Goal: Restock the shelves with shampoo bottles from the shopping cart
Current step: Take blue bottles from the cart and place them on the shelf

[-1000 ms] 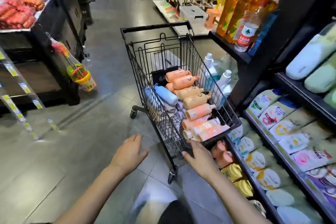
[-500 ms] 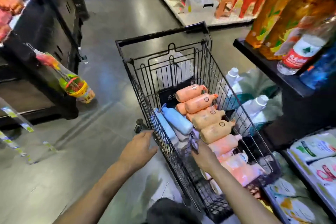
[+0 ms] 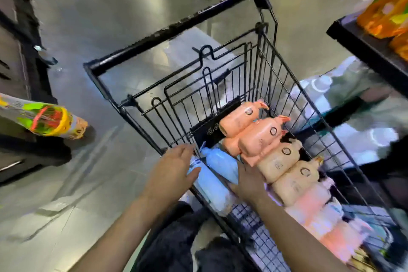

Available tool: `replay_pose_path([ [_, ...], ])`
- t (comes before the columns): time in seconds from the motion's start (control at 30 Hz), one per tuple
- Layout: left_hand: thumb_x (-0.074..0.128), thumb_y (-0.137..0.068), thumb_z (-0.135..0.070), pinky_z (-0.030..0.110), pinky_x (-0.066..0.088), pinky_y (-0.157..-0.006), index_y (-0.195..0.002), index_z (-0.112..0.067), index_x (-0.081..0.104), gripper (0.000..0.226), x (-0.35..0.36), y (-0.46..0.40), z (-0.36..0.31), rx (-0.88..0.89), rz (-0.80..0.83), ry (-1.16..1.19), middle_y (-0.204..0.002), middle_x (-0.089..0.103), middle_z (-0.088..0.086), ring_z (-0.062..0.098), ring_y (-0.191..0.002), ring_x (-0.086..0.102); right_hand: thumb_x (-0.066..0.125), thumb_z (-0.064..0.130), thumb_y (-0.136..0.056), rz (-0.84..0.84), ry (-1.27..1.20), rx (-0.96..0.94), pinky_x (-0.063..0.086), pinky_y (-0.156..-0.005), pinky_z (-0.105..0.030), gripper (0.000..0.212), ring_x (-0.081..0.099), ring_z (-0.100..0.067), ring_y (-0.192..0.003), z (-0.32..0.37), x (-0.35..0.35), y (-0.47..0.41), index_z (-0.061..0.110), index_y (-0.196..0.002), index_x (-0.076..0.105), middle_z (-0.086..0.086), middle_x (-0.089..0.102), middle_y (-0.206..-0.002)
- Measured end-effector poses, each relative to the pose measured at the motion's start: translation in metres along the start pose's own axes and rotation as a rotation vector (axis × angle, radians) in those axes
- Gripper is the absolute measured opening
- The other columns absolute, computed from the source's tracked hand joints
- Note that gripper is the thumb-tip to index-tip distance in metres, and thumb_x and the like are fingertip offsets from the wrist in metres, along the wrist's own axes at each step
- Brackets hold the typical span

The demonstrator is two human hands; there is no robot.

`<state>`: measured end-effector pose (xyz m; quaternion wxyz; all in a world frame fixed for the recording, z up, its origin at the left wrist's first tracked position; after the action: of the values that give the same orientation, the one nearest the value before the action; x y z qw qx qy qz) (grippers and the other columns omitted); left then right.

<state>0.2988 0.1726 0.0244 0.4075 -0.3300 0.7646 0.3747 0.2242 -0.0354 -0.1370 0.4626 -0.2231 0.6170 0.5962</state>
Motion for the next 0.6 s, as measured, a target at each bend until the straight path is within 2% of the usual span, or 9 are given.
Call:
replay_pose_path([
  [0.07, 0.045, -0.096, -0.040, 0.025, 0.025, -0.108, -0.146, -0.016, 0.028, 0.058, -0.004, -0.023, 0.009, 0.052, 0.043, -0.017, -0.149, 0.034, 0.001, 0.019, -0.135, 0.032, 0.089, 0.050, -0.037, 0.033, -0.010, 0.070, 0.055, -0.064, -0.036, 0.092, 0.067, -0.034, -0.073, 0.003, 0.020, -0.022, -0.002, -0.109, 0.065, -0.019, 0.067, -0.090],
  [0.2, 0.044, -0.096, -0.042, 0.026, 0.025, -0.109, -0.147, -0.015, 0.025, 0.061, 0.000, -0.052, 0.027, 0.102, 0.119, -0.004, -0.151, 0.032, 0.002, 0.020, -0.135, 0.033, 0.091, 0.048, -0.012, 0.091, 0.001, 0.144, 0.055, -0.063, -0.035, 0.110, 0.066, -0.034, -0.074, 0.011, 0.040, -0.045, -0.004, -0.106, 0.068, -0.021, 0.068, -0.090],
  [0.33, 0.037, -0.090, -0.051, 0.019, 0.024, -0.106, -0.141, -0.010, 0.039, 0.066, 0.006, -0.065, 0.036, 0.131, 0.130, 0.078, -0.143, 0.044, 0.005, 0.021, -0.131, 0.043, 0.090, 0.038, 0.003, 0.042, 0.034, 0.212, 0.053, -0.050, -0.031, 0.112, 0.067, -0.031, -0.065, 0.012, 0.035, -0.058, 0.000, -0.100, 0.071, -0.018, 0.069, -0.081],
  [0.4, 0.043, -0.095, -0.045, 0.016, 0.021, -0.107, -0.144, -0.014, 0.036, 0.058, 0.008, -0.067, 0.036, 0.124, 0.137, 0.094, -0.146, 0.040, 0.000, 0.016, -0.134, 0.038, 0.092, 0.032, -0.006, 0.035, 0.037, 0.213, 0.049, -0.046, -0.028, 0.100, 0.065, -0.033, -0.060, 0.016, 0.019, -0.057, 0.000, -0.098, 0.068, -0.017, 0.067, -0.076],
  [0.43, 0.045, -0.096, -0.042, 0.020, 0.024, -0.108, -0.144, -0.016, 0.034, 0.056, 0.009, -0.067, 0.036, 0.120, 0.140, 0.099, -0.147, 0.038, -0.002, 0.015, -0.134, 0.037, 0.092, 0.032, -0.026, 0.080, 0.016, 0.183, 0.047, -0.050, -0.028, 0.087, 0.066, -0.034, -0.067, 0.017, 0.011, -0.052, 0.003, -0.103, 0.064, -0.016, 0.067, -0.083],
  [0.47, 0.046, -0.096, -0.040, 0.024, 0.027, -0.108, -0.144, -0.017, 0.034, 0.055, 0.010, -0.068, 0.034, 0.113, 0.137, 0.109, -0.147, 0.038, -0.002, 0.016, -0.134, 0.037, 0.086, 0.033, -0.049, 0.111, -0.065, 0.211, 0.045, -0.058, -0.027, 0.071, 0.066, -0.034, -0.080, 0.017, 0.004, -0.048, 0.007, -0.109, 0.059, -0.014, 0.067, -0.095],
  [0.5, 0.047, -0.096, -0.040, 0.027, 0.029, -0.107, -0.144, -0.018, 0.034, 0.054, 0.010, -0.069, 0.034, 0.098, 0.147, 0.112, -0.148, 0.038, -0.002, 0.016, -0.133, 0.037, 0.077, 0.034, -0.064, 0.101, -0.159, 0.261, 0.043, -0.065, -0.027, 0.058, 0.064, -0.030, -0.092, 0.015, 0.000, -0.042, 0.013, -0.114, 0.055, -0.010, 0.066, -0.105],
  [0.57, 0.046, -0.096, -0.040, 0.023, 0.025, -0.107, -0.145, -0.018, 0.032, 0.055, 0.010, -0.070, 0.031, 0.065, 0.182, 0.125, -0.149, 0.035, -0.003, 0.014, -0.135, 0.035, 0.074, 0.042, -0.066, 0.133, -0.328, 0.289, 0.040, -0.069, -0.029, 0.058, 0.062, -0.024, -0.102, 0.010, -0.010, -0.022, 0.019, -0.116, 0.055, -0.002, 0.064, -0.111],
  [0.6, 0.046, -0.096, -0.040, 0.020, 0.023, -0.107, -0.146, -0.018, 0.031, 0.056, 0.010, -0.070, 0.028, 0.058, 0.198, 0.149, -0.149, 0.035, -0.002, 0.013, -0.135, 0.034, 0.075, 0.044, -0.063, 0.144, -0.462, 0.309, 0.039, -0.067, -0.027, 0.061, 0.063, -0.020, -0.099, 0.008, -0.017, -0.010, 0.021, -0.116, 0.057, 0.001, 0.064, -0.108],
])
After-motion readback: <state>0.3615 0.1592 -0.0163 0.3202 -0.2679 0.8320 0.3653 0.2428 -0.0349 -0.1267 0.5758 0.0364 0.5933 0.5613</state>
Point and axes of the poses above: each hand's wrist, its own y-axis away from the middle knuckle, its own x-axis out of the palm, z = x × y, the point moved 2 cm from there along -y, towards the middle knuckle
